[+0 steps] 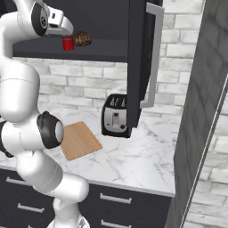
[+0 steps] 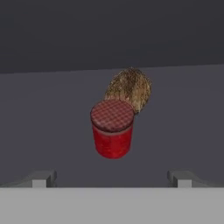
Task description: Pick the bread, place it on the cutting board, pick the jam, place it on the counter, and close the cabinet.
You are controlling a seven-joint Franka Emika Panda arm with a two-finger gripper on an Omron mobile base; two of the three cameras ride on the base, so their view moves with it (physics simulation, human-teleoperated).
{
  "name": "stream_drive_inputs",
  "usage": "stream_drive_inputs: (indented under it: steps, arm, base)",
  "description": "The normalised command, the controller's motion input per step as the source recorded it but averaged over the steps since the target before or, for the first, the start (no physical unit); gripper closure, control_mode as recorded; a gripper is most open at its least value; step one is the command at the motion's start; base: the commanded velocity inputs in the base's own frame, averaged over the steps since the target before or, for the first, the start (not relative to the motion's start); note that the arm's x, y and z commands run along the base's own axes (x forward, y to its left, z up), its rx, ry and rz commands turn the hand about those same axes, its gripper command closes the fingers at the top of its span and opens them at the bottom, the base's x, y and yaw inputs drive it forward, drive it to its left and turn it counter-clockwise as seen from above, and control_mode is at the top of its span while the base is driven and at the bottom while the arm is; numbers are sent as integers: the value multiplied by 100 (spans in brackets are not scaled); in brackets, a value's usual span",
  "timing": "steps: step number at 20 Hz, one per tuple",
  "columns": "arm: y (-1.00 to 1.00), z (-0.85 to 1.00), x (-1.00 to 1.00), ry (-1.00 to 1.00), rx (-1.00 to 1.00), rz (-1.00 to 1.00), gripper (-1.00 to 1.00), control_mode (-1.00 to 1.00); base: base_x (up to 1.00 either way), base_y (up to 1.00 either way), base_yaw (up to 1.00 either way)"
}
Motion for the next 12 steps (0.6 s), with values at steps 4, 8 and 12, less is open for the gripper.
stream_drive_inputs:
  steps: [4,8,12]
  arm:
    - [-12,-6,32,0,0,0,-100,-100]
    - [0,-11,26,0,0,0,-100,-100]
    - [0,-12,26,0,0,0,-100,-100]
  base:
    - [0,0,0]
    - [0,0,0]
    - [0,0,0]
